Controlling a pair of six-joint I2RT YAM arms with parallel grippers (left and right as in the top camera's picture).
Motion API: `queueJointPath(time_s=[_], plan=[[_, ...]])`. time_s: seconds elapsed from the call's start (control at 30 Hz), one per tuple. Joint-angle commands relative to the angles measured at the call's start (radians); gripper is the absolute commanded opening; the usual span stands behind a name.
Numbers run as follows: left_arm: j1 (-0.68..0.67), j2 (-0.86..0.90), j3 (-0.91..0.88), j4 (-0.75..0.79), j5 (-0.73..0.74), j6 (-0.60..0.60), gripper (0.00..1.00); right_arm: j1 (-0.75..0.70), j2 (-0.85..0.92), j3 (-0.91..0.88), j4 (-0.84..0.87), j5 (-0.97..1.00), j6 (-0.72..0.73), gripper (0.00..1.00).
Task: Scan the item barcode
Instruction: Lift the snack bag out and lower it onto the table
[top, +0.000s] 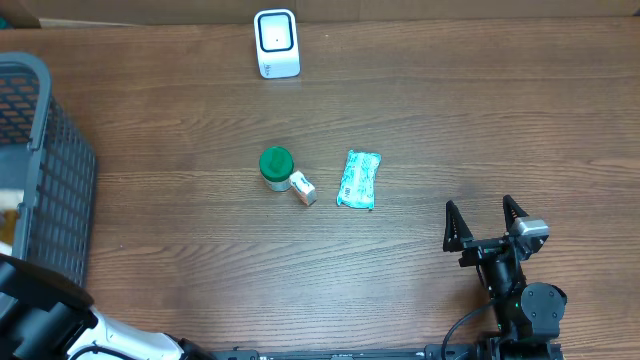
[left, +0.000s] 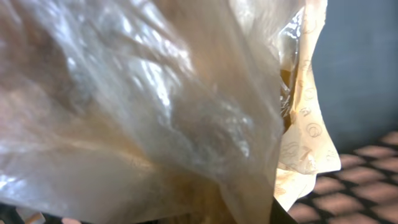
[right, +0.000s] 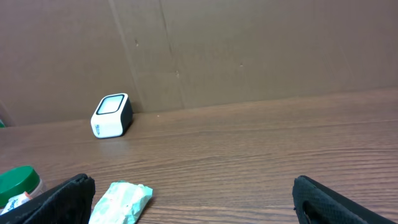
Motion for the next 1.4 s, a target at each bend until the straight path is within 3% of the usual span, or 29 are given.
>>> queueJointPath(time_s=[0.0, 0.1, 0.2, 0.4, 0.57, 0.7, 0.87, 1.13, 1.37], plan=[[-0.036, -0.088, 0.190, -0.035, 0.229, 0.024, 0.05, 0.006, -0.008, -0.011, 0.005, 0.005, 0.000, 1.00], [-0.076, -0.158, 0.355, -0.058, 0.426, 0.023, 0.06, 0.006, -0.008, -0.011, 0.005, 0.005, 0.000, 1.00], [-0.134, -0.234, 0.455, -0.082, 0.497, 0.034, 0.06, 0.006, -0.008, -0.011, 0.005, 0.005, 0.000, 1.00], [-0.377, -0.353, 0.478, -0.154, 0.500, 0.181, 0.07, 0.006, -0.008, -0.011, 0.005, 0.005, 0.000, 1.00], [-0.642, -0.344, 0.433, -0.317, 0.296, 0.309, 0.07, 0.006, -0.008, -0.011, 0.005, 0.005, 0.000, 1.00], [-0.779, -0.337, 0.283, -0.328, 0.241, 0.365, 0.09, 0.006, -0.008, -0.011, 0.005, 0.005, 0.000, 1.00], [-0.853, -0.328, 0.035, -0.256, 0.240, 0.409, 0.10, 0.006, -0.008, -0.011, 0.005, 0.005, 0.000, 1.00], [-0.861, -0.316, -0.348, -0.053, 0.242, 0.409, 0.13, 0.006, -0.008, -0.011, 0.005, 0.005, 0.000, 1.00], [-0.867, -0.316, -0.581, 0.118, 0.283, 0.446, 0.17, 0.006, -0.008, -0.011, 0.005, 0.005, 0.000, 1.00]])
